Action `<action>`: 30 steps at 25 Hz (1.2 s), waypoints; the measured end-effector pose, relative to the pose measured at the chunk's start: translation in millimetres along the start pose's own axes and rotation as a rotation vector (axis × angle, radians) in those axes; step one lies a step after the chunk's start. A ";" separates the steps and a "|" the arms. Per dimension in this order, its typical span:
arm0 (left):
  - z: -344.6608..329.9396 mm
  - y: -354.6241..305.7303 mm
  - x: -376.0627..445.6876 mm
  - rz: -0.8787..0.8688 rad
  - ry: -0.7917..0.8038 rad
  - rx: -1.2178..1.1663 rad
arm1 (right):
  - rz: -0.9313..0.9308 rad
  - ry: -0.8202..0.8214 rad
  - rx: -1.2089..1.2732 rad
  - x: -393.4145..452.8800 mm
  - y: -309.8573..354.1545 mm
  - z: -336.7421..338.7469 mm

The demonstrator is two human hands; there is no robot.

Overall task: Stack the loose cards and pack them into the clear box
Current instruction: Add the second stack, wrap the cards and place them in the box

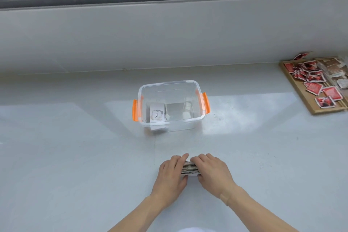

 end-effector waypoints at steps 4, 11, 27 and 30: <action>16.1 15.1 1.9 0.317 -0.061 -0.612 | -0.136 -0.005 0.253 -1.8 -14.7 5.8; 61.5 -35.6 10.2 -0.058 -0.134 -0.436 | -0.291 -0.114 0.844 -10.2 3.9 12.3; 38.8 -28.8 -5.5 -0.155 -0.144 0.094 | -0.397 -0.152 0.812 -9.5 9.8 -11.1; 49.4 -37.3 -7.4 -0.178 -0.275 -0.001 | -0.380 -0.157 0.815 -11.6 7.4 -11.5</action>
Point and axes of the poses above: each hand's wrist, its own x-axis towards the middle knuckle, its own z-axis out of the back of the hand, y = z × x, the point moved 5 cm from there along x, towards the middle knuckle, and after that the axes turned 1 degree about z, right-handed, at the moved point
